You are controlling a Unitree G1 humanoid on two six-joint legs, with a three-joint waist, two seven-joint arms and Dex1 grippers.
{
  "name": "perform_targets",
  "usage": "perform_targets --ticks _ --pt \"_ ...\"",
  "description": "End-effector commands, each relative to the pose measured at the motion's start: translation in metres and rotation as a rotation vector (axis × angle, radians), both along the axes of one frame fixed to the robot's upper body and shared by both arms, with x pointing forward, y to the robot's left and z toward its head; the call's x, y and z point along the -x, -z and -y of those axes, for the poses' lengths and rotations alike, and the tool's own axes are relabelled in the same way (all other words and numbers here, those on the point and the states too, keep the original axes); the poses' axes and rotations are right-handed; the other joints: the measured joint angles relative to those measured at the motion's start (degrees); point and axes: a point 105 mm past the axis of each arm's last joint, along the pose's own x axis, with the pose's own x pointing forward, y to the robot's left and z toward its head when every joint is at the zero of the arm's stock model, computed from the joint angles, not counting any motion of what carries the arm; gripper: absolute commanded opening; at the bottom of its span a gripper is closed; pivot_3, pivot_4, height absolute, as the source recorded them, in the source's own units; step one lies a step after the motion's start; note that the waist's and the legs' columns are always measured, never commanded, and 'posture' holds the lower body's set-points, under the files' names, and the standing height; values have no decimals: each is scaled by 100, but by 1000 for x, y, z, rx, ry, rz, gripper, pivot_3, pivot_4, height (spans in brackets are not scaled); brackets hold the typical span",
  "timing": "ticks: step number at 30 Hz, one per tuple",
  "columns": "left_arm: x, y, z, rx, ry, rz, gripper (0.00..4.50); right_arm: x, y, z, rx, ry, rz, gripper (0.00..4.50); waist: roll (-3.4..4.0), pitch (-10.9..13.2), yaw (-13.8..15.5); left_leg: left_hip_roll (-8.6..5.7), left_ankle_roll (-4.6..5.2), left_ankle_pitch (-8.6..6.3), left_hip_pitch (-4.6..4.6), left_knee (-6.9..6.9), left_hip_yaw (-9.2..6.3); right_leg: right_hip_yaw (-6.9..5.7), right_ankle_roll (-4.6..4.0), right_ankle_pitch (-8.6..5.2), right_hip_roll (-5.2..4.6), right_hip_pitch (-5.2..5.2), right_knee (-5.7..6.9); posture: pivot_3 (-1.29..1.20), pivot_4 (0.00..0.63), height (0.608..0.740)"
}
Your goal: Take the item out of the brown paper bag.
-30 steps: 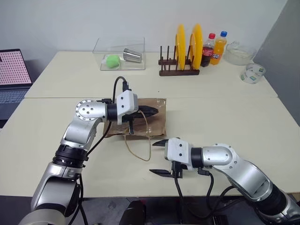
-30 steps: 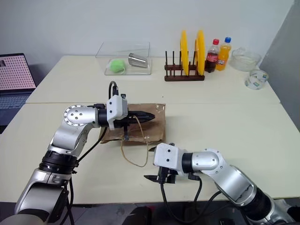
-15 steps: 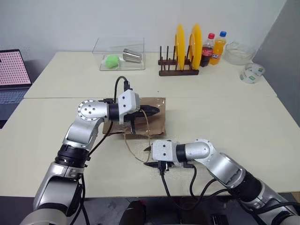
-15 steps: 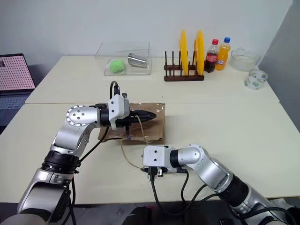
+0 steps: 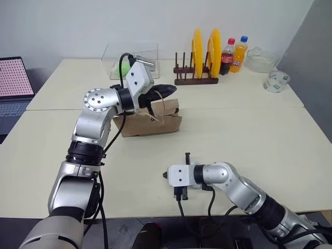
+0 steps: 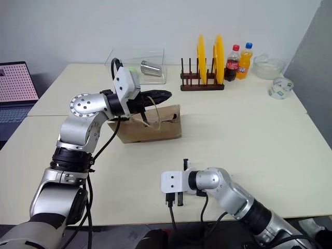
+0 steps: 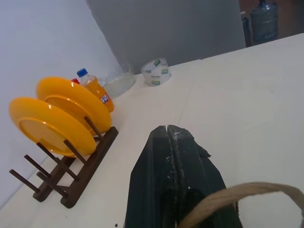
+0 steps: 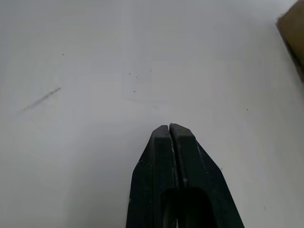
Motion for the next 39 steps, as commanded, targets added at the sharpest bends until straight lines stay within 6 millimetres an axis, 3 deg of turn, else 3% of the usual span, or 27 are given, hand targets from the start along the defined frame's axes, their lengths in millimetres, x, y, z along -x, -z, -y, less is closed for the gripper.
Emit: perform_targets --ticks 1,4,8,14,26,39 --pt "13 0 4 -12 42 4 0 5 -23 2 -136 20 4 43 0 0 10 0 -4 2 -5 0 -1 0 0 0 0 -3 -3 0 150 740" --pt "20 6 5 -12 55 -28 0 5 -45 9 -241 72 17 632 -1 1 17 -1 -11 6 -16 0 -4 -1 0 0 -1 -8 -8 0 150 740" --pt "22 12 5 -20 60 -58 0 9 -71 18 -348 97 31 2033 -1 1 28 0 4 -2 -12 1 -6 -2 0 0 -1 -3 -7 0 150 740" --pt "31 22 4 -59 108 -112 0 16 -80 25 -406 103 50 4166 -1 1 19 0 5 -3 -12 -1 -4 -2 0 0 -1 -3 -7 0 150 740" --pt "34 23 3 -83 130 -127 0 -4 -90 19 -458 139 148 4166 -1 1 18 -1 5 -3 -10 -1 -3 -2 0 0 0 -3 -7 0 150 740" --pt "33 23 1 -92 125 -117 0 1 -97 16 -441 50 230 4166 0 2 14 1 5 -3 -10 -3 -2 -1 0 0 0 -4 -8 0 150 740"
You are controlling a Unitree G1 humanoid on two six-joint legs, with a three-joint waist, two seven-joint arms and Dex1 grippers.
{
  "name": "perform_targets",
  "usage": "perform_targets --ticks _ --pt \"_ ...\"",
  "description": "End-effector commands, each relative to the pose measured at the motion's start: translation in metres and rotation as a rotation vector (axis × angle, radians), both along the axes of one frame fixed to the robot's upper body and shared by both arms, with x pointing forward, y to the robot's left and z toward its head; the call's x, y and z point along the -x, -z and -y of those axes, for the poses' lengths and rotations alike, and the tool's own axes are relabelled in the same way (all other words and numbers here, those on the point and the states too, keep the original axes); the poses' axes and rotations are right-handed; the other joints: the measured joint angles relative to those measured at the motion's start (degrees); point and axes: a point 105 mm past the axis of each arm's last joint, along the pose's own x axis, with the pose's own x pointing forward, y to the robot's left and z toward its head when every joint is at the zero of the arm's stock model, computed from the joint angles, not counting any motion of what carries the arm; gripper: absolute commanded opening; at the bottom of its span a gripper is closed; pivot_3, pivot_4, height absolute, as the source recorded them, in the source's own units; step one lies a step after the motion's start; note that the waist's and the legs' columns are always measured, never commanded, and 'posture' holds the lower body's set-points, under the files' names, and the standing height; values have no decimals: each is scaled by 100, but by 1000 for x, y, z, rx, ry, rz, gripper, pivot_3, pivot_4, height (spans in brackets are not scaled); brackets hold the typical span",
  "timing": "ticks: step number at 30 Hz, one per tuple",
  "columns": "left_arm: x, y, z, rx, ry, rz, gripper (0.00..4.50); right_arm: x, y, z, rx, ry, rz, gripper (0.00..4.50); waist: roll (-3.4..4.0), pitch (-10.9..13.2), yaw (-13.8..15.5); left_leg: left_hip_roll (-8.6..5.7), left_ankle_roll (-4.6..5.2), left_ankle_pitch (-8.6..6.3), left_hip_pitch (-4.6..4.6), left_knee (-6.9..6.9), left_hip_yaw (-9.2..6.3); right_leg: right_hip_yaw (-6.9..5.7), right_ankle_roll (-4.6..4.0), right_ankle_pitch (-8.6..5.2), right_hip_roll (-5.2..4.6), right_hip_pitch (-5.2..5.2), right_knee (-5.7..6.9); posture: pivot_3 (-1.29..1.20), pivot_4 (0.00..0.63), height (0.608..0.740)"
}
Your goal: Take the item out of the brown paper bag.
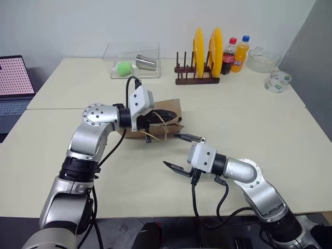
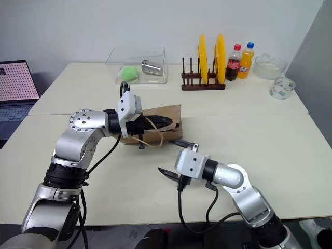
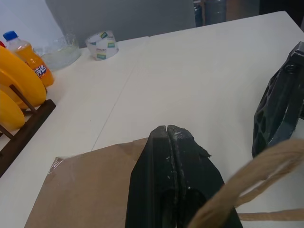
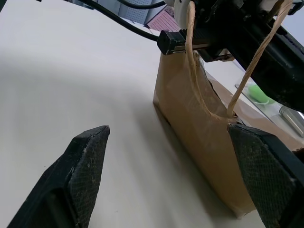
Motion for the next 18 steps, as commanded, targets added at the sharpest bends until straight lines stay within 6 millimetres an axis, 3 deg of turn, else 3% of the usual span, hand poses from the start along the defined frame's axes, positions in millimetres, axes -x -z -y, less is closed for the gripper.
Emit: perform_targets --ticks 1,9,12,18 --pt "4 -11 1 -2 21 53 0 3 -14 -9 4 -58 92 4166 0 0 -4 0 0 0 0 0 1 1 0 0 0 0 0 0 150 740" --pt "4 -11 2 -4 28 57 0 -10 -7 -23 74 -100 107 4166 0 0 -3 -1 -1 1 -1 0 1 0 0 0 0 0 -1 0 150 740" --pt "4 -11 3 -3 28 58 0 -18 -4 -24 82 -80 97 3559 0 0 -4 0 -1 1 0 0 1 0 0 0 0 0 -1 0 150 740" --pt "3 -13 2 -1 18 69 0 -19 7 -23 123 -77 80 1445 1 0 -3 -1 -1 1 -1 0 0 0 0 0 0 -2 -1 0 150 740"
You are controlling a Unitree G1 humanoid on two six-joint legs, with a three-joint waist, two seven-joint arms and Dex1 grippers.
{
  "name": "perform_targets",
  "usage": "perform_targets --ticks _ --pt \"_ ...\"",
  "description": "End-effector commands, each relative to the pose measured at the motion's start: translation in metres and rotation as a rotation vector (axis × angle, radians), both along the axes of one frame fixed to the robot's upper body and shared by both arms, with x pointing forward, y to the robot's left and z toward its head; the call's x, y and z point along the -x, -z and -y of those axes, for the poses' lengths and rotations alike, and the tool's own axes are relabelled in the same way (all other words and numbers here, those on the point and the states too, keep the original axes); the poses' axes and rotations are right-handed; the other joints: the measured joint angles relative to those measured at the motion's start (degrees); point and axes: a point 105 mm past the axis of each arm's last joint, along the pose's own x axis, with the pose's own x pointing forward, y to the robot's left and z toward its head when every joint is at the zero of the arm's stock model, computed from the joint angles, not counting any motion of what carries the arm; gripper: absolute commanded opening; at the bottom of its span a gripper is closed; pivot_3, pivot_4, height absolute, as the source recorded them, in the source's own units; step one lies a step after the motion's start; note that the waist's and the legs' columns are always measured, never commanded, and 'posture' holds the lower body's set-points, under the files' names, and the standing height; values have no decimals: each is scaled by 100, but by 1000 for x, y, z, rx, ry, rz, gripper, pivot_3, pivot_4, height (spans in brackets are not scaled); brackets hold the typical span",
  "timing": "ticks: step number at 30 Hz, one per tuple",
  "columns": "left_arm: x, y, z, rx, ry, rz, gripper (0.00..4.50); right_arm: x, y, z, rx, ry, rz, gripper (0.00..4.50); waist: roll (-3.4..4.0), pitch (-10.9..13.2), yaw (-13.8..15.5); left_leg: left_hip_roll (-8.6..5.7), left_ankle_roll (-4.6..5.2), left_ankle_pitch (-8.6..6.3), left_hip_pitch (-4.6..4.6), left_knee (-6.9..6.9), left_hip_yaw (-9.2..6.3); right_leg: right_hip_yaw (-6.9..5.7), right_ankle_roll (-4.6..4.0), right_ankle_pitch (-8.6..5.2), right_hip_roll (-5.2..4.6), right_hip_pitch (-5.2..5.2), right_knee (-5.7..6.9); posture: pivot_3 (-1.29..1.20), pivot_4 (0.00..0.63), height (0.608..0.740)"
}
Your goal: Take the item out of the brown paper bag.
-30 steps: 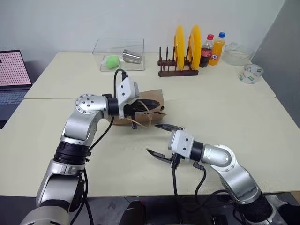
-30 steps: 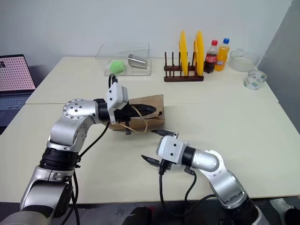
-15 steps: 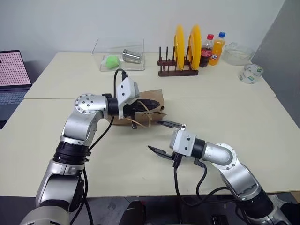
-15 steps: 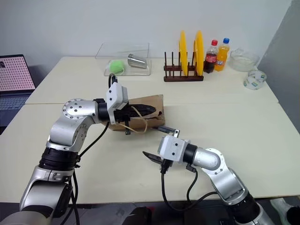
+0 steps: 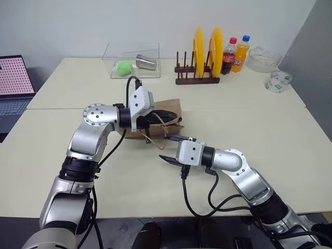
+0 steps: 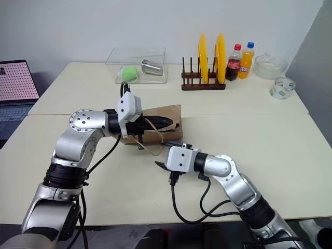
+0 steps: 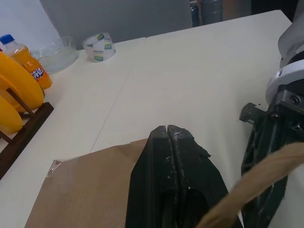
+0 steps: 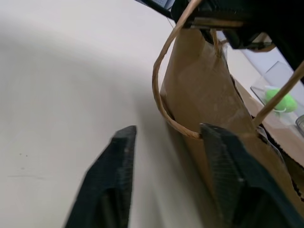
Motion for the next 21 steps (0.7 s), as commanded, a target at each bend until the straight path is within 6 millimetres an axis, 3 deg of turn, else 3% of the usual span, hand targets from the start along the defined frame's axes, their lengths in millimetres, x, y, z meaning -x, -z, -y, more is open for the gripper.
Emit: perform_targets --ticks 1,3,5,14,18,21 --pt "1 -13 1 7 -2 63 0 6 -6 -5 7 -37 46 1092 0 0 0 0 0 0 0 0 0 0 0 0 0 0 0 0 150 740" --pt "-2 -14 1 8 -18 80 0 8 -4 -5 24 -46 53 340 0 0 -1 0 0 0 0 -1 0 0 0 0 0 0 0 0 150 740" --pt "-6 -16 1 8 -39 105 0 9 -3 -6 37 -56 65 22 0 0 0 0 0 0 0 -1 0 0 0 0 0 0 0 0 150 740" --pt "-8 -10 1 -41 -24 166 0 14 -13 -5 47 -105 126 22 0 0 0 0 0 0 0 -1 1 1 0 0 0 -1 0 0 150 740" --pt "-3 1 -3 -112 17 188 0 18 -22 -3 27 -145 146 22 0 0 -2 0 -1 0 0 -1 1 0 0 0 0 -2 0 0 150 740" --pt "-8 -1 -3 -97 -13 209 0 21 -18 -2 74 -180 155 22 0 0 1 0 0 0 0 -2 1 0 0 0 0 -1 -1 0 150 740"
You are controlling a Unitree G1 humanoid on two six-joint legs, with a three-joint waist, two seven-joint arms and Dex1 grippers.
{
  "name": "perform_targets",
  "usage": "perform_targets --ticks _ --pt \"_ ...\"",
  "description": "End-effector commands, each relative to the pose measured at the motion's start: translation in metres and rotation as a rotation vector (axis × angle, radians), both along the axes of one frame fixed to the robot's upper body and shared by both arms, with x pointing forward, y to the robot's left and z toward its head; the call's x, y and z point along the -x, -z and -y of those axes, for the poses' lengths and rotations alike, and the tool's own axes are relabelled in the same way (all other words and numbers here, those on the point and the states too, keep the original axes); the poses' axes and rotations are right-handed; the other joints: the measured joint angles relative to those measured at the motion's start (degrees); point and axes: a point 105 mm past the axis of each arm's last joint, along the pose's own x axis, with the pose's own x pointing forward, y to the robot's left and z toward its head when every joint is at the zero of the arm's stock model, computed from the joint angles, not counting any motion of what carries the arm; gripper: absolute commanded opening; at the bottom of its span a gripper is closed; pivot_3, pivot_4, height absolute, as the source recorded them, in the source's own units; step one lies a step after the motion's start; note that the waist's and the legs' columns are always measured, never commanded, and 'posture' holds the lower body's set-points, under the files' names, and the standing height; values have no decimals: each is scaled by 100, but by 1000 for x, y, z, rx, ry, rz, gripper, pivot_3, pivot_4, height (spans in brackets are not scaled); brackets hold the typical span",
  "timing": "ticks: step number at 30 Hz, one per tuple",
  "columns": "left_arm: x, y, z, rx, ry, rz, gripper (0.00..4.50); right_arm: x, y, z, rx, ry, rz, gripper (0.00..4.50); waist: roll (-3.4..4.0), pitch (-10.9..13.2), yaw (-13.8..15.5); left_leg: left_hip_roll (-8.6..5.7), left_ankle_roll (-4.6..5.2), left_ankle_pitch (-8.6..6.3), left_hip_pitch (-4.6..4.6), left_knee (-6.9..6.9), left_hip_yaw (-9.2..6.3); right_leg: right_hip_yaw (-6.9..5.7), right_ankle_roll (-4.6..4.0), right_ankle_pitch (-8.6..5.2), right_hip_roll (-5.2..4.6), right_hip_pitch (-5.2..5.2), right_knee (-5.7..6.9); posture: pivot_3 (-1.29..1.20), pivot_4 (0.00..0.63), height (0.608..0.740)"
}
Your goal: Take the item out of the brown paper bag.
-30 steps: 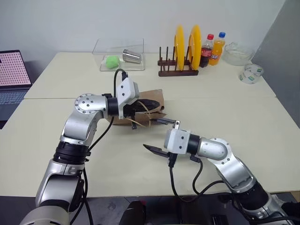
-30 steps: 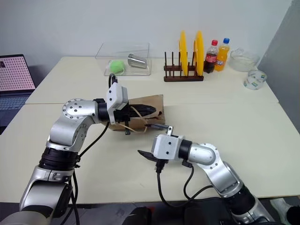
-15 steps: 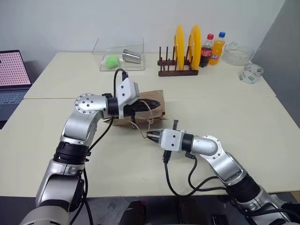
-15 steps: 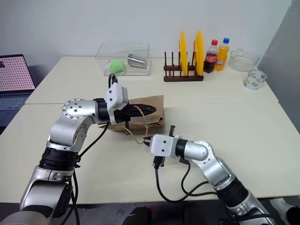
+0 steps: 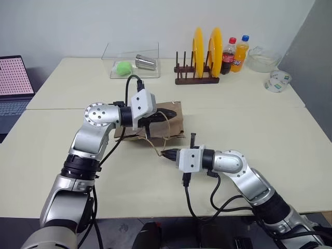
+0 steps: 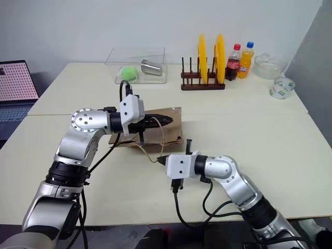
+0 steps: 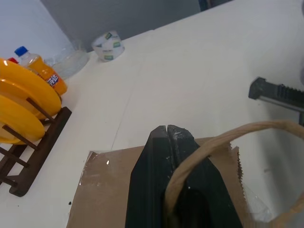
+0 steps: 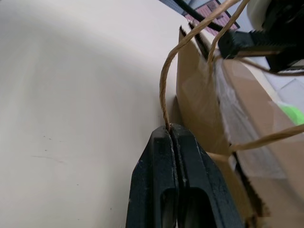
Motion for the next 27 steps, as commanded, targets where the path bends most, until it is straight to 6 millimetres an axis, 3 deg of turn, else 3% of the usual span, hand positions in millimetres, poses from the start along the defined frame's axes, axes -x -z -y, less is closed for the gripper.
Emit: perform_targets --ticks 1,14,27 --pt "-6 -10 1 40 -37 38 0 7 -10 -1 25 -71 73 22 0 0 2 0 0 0 0 1 0 0 0 0 0 1 0 0 150 740" --pt "-24 -56 4 236 -129 -64 0 3 61 5 303 -84 48 22 -2 1 -3 -1 -2 1 -1 2 0 -1 0 0 0 0 -1 0 150 740" --pt "-45 -88 -4 304 -204 -52 0 13 86 8 413 -113 23 22 -3 1 -3 -2 -20 11 -1 1 0 -2 0 0 0 0 -2 0 150 740"
